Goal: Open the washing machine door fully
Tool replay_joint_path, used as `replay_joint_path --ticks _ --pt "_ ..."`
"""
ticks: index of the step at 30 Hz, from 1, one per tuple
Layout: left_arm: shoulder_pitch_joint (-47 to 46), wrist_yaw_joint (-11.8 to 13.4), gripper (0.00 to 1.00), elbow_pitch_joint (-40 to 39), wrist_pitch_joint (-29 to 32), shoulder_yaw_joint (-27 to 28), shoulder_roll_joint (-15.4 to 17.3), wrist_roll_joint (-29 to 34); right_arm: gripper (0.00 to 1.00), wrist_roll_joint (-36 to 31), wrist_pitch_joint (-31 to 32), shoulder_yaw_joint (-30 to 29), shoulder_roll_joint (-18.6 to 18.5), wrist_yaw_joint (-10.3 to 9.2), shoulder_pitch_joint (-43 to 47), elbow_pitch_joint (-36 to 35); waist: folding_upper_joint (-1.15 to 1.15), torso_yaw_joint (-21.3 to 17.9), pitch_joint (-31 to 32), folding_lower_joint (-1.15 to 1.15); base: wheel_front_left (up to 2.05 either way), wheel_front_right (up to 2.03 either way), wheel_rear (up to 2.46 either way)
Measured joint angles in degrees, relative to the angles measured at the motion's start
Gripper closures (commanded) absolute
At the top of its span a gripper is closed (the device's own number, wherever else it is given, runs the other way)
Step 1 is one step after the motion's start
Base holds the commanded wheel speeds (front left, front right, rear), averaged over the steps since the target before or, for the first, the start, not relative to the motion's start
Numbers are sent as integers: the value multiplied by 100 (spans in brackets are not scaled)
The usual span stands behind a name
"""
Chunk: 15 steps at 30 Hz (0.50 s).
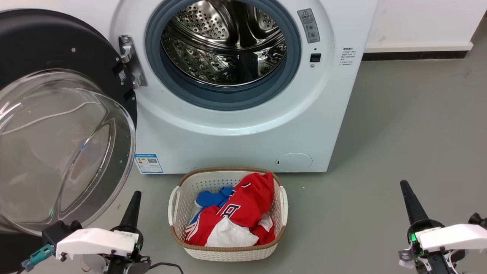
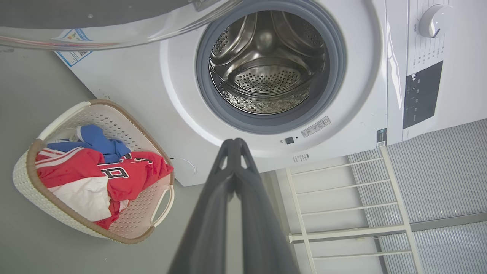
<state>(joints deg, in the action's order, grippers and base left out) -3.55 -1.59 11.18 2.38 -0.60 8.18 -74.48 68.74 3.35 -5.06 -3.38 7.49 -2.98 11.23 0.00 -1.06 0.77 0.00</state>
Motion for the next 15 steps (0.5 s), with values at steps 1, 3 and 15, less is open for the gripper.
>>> replay_joint_path --ticks 1,3,15 --pt "0 -13 100 8 2 20 -11 -46 100 53 9 -2 1 0 -1 8 0 2 -2 0 0 0 0" --pt "-7 -47 100 19 20 54 -32 -134 100 152 24 -8 3 0 -10 20 0 6 -6 0 0 0 0" --pt "-66 -200 100 94 124 232 -169 -615 100 794 108 -49 13 0 -90 98 0 32 -28 0 0 0 0"
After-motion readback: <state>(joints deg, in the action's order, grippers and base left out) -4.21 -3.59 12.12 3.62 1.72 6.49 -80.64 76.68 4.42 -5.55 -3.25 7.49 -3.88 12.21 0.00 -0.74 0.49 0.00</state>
